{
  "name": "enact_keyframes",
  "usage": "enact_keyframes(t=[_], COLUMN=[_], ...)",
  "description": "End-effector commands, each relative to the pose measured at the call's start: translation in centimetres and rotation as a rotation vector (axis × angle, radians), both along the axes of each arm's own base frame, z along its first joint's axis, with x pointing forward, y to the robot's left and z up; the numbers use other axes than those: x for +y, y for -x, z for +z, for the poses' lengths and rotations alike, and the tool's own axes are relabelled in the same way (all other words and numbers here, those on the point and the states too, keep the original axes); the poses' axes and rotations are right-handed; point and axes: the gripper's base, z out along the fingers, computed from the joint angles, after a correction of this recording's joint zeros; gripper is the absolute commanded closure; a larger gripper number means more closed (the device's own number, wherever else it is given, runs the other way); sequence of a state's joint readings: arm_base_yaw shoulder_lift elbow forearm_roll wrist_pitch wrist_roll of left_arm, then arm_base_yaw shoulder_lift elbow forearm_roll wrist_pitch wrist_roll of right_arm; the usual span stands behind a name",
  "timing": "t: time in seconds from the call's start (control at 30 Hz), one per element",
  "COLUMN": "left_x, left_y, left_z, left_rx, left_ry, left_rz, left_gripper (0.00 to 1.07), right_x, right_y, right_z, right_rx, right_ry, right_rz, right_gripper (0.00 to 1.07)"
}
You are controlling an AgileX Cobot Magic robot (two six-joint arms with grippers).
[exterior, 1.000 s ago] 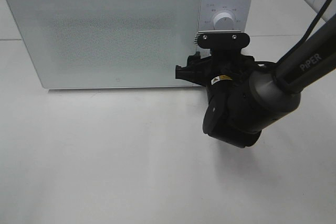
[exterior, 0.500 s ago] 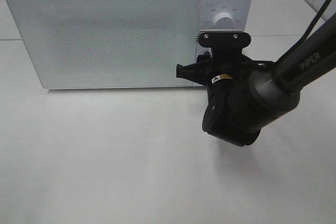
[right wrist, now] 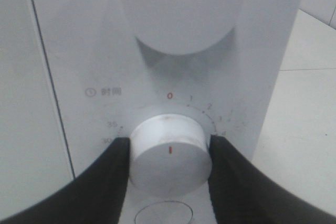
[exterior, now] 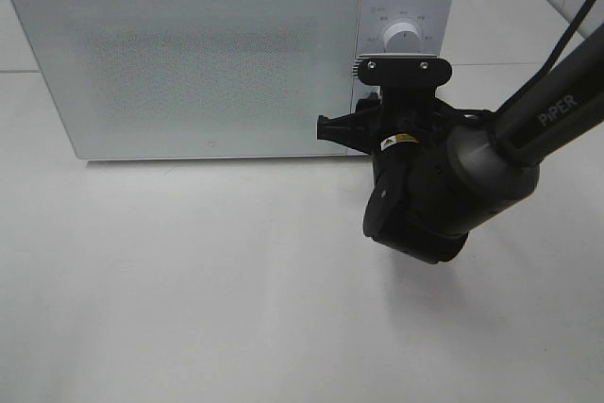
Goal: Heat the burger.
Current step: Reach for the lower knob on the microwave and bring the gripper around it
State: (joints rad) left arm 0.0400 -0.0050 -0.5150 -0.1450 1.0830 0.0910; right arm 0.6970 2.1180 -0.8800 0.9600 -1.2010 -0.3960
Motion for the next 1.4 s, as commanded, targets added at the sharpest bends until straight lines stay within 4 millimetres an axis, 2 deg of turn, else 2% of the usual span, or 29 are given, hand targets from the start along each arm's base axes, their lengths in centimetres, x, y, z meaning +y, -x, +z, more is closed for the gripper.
enact_keyframes(t=[0.03, 0.53, 0.67, 0.97, 1.03, 1.27, 1.4], left_x=[-0.02, -0.02, -0.02, -0.02, -0.02, -0.02, -0.02], left_y=[0.21, 0.21, 0.21, 0.21, 0.21, 0.21, 0.21], left_z=[0.09, 0.09, 0.09, 0.09, 0.09, 0.09, 0.09], left_rx=[-0.029, -0.029, -0.029, -0.029, -0.029, -0.029, -0.029], left_ry=[0.008, 0.008, 0.008, 0.008, 0.008, 0.008, 0.008], left_rz=[0.006, 0.006, 0.006, 0.006, 0.006, 0.006, 0.006], left_gripper=[0.09, 0.09, 0.09, 0.09, 0.09, 0.09, 0.09], right_x=[-0.51, -0.51, -0.46, -0.07, -0.07, -0.07, -0.07], right_y=[-0.47, -0.47, -0.48, -0.55, -0.55, -0.55, -0.55], right_z=[2.29, 2.29, 2.31, 2.45, 2.44, 2.44, 2.43], right_rx=[-0.209, -0.211, -0.222, -0.259, -0.271, -0.290, -0.307], right_ry=[0.029, 0.018, -0.034, -0.191, -0.286, -0.426, -0.568], right_rz=[-0.058, -0.058, -0.058, -0.030, -0.038, -0.051, -0.064], right_gripper=[0.97, 1.02, 1.02, 1.02, 1.02, 1.01, 1.01])
